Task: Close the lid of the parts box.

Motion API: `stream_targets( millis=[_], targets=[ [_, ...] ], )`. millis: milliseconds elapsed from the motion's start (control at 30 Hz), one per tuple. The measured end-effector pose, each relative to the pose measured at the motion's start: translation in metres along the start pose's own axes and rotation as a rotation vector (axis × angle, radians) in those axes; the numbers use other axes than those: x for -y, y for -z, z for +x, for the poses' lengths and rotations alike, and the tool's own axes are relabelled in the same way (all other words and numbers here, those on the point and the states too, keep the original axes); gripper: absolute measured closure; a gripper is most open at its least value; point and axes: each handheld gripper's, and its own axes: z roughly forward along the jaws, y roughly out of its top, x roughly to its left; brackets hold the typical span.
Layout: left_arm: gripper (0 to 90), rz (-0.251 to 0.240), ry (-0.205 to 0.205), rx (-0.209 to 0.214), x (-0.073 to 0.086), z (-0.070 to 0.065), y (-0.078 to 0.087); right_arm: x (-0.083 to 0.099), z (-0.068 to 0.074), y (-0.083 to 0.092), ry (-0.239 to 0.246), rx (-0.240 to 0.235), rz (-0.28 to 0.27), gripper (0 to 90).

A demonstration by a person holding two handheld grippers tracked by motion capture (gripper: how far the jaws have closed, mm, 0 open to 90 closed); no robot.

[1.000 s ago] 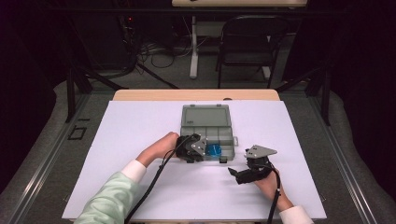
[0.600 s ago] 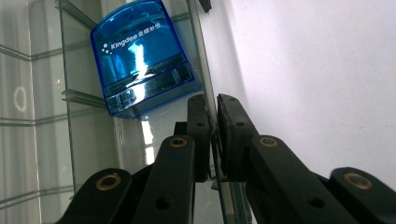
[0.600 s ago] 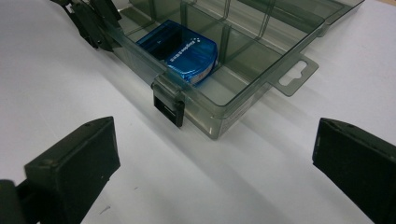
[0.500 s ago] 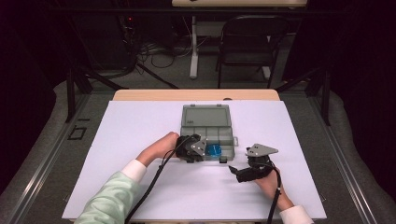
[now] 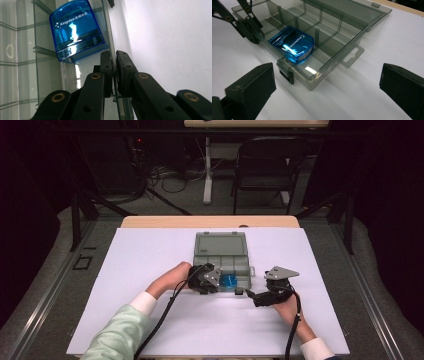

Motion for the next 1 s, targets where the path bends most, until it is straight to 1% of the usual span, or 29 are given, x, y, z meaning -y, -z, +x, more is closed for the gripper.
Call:
stream_targets(
  millis=[167,267,467,567,600,700,867,1000],
  targets=[
    [84.6,0.005,0.003,-0.003,0.0,0.0,0.0,-0.008,-0.012,-0.005,-0.017,0.002,0.004,0.0],
    [84.6,0.006,0.007,-0.003,0.0,0.0,0.0,-0.013,-0.02,-0.009,-0.025,0.011,0.004,0.0],
    [84.7,0.012,0.007,-0.006,-0.001,-0.001,0.0,-0.022,-0.034,-0.017,-0.039,0.014,0.024,0.0],
    [84.7,0.011,0.011,-0.005,-0.001,-0.001,0.0,-0.026,-0.039,-0.021,-0.035,0.014,0.031,0.0],
    [84.7,0.011,0.012,-0.005,-0.001,-0.001,0.0,-0.027,-0.04,-0.022,-0.031,0.02,0.032,0.0],
    [84.7,0.004,0.014,-0.002,-0.001,-0.001,-0.001,-0.031,-0.041,-0.027,-0.021,0.016,0.047,0.0],
    [84.8,-0.001,0.021,-0.001,0.0,0.0,-0.001,-0.039,-0.047,-0.03,-0.003,0.014,0.058,0.0],
    [84.8,-0.001,0.02,-0.001,0.0,0.0,-0.001,-0.045,-0.053,-0.034,-0.004,0.014,0.063,0.0]
  ],
)
